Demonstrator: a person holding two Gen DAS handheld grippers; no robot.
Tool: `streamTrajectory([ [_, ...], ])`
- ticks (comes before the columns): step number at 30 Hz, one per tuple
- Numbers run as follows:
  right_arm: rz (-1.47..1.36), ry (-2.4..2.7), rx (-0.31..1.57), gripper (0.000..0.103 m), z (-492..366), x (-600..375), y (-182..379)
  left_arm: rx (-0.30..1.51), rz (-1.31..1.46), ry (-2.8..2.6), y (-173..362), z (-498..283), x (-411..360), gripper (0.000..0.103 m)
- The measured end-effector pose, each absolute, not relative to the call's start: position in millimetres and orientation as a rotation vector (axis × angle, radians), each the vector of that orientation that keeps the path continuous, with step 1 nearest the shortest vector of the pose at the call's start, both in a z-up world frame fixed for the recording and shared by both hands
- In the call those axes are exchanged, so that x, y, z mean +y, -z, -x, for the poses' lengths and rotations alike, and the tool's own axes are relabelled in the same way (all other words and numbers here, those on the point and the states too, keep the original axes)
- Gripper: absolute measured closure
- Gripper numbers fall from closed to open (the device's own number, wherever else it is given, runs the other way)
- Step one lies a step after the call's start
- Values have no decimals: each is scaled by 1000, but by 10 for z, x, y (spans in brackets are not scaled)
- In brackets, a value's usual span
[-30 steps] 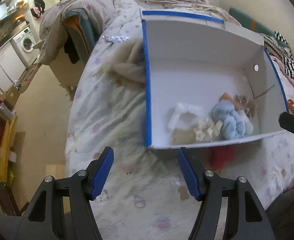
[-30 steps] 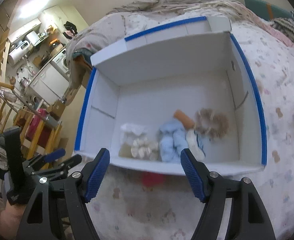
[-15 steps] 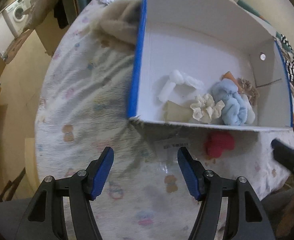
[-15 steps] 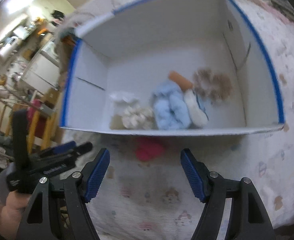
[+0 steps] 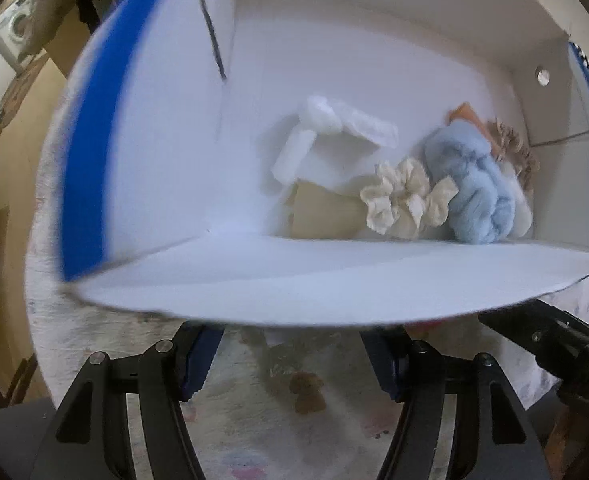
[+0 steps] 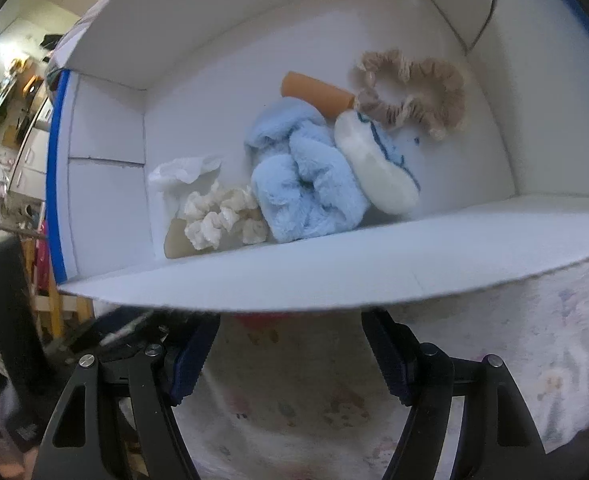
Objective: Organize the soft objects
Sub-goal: 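Withdraw both tools from the box toward the items on the bed, then grasp the pink rubber item with the right gripper while the left gripper grasps the clear packet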
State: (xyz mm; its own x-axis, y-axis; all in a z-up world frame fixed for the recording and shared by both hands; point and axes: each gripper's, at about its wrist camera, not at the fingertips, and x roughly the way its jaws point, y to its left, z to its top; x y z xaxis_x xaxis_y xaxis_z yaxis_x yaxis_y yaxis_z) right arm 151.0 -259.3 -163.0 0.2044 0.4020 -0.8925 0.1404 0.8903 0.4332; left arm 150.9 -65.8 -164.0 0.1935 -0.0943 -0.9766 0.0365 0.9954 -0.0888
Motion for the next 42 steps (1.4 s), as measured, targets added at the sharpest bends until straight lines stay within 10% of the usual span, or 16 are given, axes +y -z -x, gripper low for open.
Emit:
streamTrajectory([
  [3,-497,-187,1382,26,-1543,-2581,1689,1403,57,96,1727,-1527,-695,43],
  [7,-480,-195,1389,26,-1570,-2505,1715,1405,93,110,1709,-1554,-648,81],
  [15,-444,-205,1400,26,-1573,-2380,1815,1399,96,117,1651,-1493,-567,97],
  [20,-441,-203,1380,57,-1523,-2386,1811,1381,96,122,1567,-1465,-566,99],
  [42,-390,-303,1305,58,-1252,-2480,1435,1237,59,127,1038,-1117,-127,101],
])
